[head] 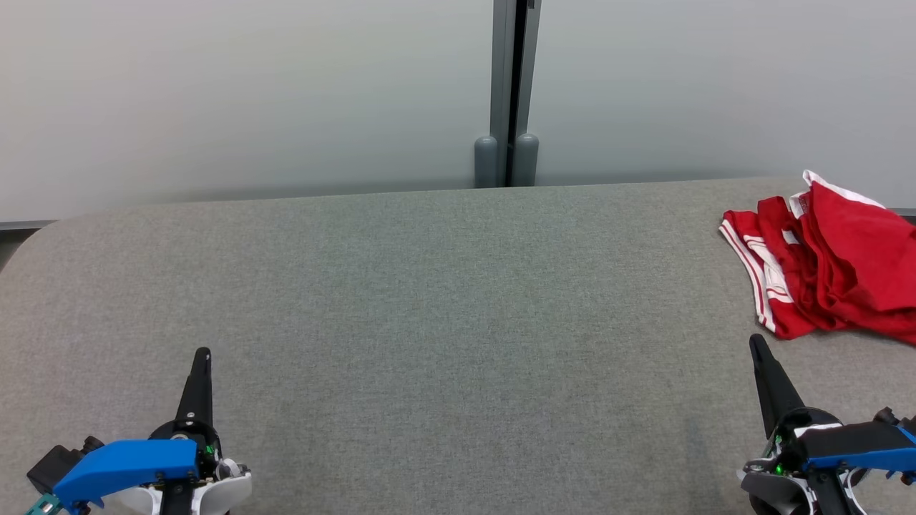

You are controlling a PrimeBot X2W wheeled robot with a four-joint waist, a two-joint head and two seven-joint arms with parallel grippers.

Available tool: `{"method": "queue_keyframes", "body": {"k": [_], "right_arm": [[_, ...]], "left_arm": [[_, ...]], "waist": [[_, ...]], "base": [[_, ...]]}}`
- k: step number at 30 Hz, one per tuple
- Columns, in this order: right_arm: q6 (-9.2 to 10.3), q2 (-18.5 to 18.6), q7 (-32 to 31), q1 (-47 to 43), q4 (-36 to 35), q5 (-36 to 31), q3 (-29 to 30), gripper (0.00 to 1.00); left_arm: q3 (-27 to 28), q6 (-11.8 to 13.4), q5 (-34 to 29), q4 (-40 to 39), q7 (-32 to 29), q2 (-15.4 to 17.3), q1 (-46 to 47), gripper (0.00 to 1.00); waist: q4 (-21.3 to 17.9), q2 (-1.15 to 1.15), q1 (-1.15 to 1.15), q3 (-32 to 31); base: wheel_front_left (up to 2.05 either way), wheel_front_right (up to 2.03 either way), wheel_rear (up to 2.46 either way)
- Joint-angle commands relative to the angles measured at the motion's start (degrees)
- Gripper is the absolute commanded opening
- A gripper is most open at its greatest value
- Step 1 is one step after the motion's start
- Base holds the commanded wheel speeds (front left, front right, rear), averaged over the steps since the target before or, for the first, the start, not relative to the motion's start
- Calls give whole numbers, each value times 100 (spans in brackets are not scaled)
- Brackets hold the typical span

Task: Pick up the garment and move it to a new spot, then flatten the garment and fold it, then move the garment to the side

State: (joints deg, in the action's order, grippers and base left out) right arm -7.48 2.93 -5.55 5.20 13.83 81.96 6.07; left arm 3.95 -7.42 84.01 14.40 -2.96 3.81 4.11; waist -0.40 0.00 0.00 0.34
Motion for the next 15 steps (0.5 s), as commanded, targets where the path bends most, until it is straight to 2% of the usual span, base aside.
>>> {"method": "queue_keyframes", "body": {"k": [1,15], "right_arm": [[-2,-1,-35,93,-8,119,24,0],[-2,-5,-83,114,14,689,46,0]], "left_arm": [[39,-9,97,-48,-44,14,126,0],[131,-11,596,-51,-204,-12,202,0]], "waist": [[2,0,0,-1],[24,0,0,-10]], "base": [[0,0,0],[0,0,0]]}}
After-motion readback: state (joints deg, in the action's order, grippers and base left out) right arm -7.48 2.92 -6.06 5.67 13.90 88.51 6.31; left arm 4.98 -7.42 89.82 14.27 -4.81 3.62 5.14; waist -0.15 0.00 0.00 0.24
